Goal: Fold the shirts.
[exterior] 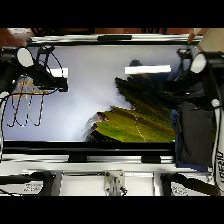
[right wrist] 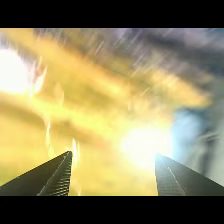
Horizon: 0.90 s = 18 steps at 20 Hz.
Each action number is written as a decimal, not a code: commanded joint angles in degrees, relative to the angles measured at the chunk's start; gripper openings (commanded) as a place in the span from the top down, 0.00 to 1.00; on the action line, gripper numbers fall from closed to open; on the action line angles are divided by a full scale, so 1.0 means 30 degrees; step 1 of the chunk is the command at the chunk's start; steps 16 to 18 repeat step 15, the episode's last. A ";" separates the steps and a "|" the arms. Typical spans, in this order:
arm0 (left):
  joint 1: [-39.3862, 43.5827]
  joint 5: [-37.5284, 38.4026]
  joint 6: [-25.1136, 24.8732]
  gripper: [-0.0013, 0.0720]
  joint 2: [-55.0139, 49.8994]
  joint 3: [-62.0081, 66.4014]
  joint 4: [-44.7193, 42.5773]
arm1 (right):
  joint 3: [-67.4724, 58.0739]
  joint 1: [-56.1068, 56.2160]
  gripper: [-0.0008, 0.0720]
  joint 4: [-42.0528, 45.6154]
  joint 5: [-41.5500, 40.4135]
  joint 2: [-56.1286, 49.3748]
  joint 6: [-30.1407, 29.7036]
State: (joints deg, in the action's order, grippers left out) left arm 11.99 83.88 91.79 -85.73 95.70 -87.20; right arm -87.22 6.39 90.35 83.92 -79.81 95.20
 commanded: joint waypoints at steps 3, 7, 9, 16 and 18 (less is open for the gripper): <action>0.0342 -0.0838 0.0430 0.07 -0.0102 -0.1610 0.0984 | -0.0262 0.1734 0.15 -0.0051 0.2076 -0.1384 0.0073; 0.0335 -0.1821 0.0444 0.07 -0.0102 -0.2441 -0.0291 | -0.0270 0.1734 0.15 0.0036 0.2047 -0.1377 0.0073; 0.0335 -0.1887 0.0444 0.07 -0.0102 -0.2798 -0.0947 | -0.0270 0.1734 0.15 0.0036 0.2047 -0.1377 0.0073; 0.0262 -0.2849 0.0146 0.07 -0.0087 -0.3978 -0.1472 | -0.0270 0.1734 0.15 0.0036 0.2040 -0.1377 0.0073; 0.0262 -0.2849 0.0146 0.07 -0.0087 -0.3978 -0.1472 | -0.0270 0.1734 0.15 0.0036 0.2040 -0.1377 0.0073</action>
